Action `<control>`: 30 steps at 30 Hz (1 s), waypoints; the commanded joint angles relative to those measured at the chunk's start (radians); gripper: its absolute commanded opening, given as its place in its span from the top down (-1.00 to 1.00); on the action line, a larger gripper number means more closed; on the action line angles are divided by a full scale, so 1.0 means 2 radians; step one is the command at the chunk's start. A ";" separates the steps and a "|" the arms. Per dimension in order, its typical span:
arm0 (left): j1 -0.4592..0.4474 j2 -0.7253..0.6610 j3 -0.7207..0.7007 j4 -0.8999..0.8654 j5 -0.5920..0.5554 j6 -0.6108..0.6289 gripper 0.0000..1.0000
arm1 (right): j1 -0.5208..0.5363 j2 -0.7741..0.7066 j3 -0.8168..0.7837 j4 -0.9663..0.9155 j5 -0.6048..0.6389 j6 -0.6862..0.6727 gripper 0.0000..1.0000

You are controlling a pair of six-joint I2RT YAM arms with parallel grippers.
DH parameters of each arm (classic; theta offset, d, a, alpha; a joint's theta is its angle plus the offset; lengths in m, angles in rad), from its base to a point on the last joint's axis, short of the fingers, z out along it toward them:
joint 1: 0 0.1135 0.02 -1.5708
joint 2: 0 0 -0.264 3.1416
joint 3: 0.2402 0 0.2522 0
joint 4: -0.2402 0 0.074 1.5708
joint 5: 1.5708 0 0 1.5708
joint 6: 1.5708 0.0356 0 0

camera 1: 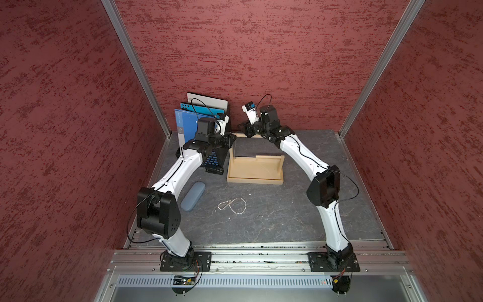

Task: Hang the necklace on the jewelry display stand
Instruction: Hang the necklace on the stand, then pick up the necklace from the center of the board.

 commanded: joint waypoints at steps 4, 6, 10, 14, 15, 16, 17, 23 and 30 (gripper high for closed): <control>0.007 -0.042 0.001 -0.005 0.011 0.008 0.50 | 0.000 -0.040 0.009 -0.001 0.015 0.017 0.27; 0.008 -0.051 0.000 -0.007 0.013 0.009 0.47 | 0.000 -0.046 0.008 -0.006 0.018 0.021 0.27; 0.008 -0.073 -0.005 -0.009 0.015 0.009 0.41 | 0.000 -0.062 0.008 -0.023 0.018 0.027 0.27; 0.010 -0.100 -0.012 -0.018 0.014 0.013 0.35 | 0.005 -0.089 -0.004 -0.053 0.023 0.025 0.27; 0.010 -0.108 -0.016 -0.021 0.013 0.015 0.33 | 0.007 -0.101 -0.015 -0.058 0.026 0.023 0.27; 0.010 -0.116 -0.019 -0.025 0.012 0.016 0.32 | 0.010 -0.113 -0.025 -0.061 0.029 0.023 0.26; 0.010 -0.126 -0.023 -0.031 0.011 0.017 0.30 | 0.013 -0.128 -0.046 -0.061 0.031 0.024 0.26; 0.010 -0.205 -0.079 -0.088 -0.008 0.030 0.26 | 0.038 -0.252 -0.218 -0.025 0.061 0.030 0.25; 0.003 -0.314 -0.201 -0.178 -0.022 0.034 0.25 | 0.070 -0.396 -0.425 -0.026 0.108 0.086 0.25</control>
